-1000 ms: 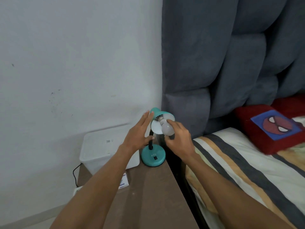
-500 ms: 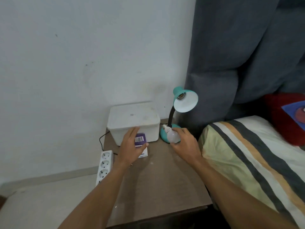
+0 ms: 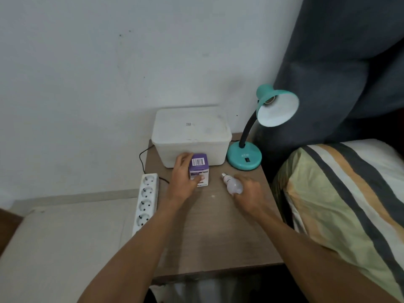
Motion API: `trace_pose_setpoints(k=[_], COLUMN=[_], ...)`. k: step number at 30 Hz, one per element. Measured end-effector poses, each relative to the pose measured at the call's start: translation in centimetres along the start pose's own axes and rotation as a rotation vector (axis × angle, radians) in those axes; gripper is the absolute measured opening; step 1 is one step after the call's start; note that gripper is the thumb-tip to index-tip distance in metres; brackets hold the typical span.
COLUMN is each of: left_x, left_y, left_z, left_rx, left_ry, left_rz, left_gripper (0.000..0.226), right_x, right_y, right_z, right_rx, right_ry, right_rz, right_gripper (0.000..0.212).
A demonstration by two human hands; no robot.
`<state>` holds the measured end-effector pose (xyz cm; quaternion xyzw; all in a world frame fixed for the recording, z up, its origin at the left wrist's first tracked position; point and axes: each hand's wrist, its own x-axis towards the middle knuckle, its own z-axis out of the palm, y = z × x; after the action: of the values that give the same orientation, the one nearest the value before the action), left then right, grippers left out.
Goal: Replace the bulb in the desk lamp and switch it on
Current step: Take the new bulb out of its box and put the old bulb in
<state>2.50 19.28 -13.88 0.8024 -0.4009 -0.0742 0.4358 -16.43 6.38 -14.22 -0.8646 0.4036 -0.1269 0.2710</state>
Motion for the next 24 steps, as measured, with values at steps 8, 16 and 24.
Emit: trace_pose_setpoints(k=[8,16,24], left_x=[0.4,-0.1,-0.3], left_y=[-1.0,-1.2,-1.7], left_z=[-0.3,-0.9,-0.7], left_rx=[-0.063,-0.069,-0.071], left_ry=[-0.007,-0.052,-0.043], left_rz=[-0.007,0.048,0.048], left_gripper=[0.085,0.086,0.084], right_x=[0.7,3.6,5.7], right_y=[-0.8,-7.1,-9.8], right_z=[0.0,-2.2,-1.4], right_rx=[-0.053,0.008,-0.347], right_ry=[-0.084,0.018,-0.250], right_rz=[0.032,-0.362,-0.576], right_gripper=[0.060,0.037,0.028])
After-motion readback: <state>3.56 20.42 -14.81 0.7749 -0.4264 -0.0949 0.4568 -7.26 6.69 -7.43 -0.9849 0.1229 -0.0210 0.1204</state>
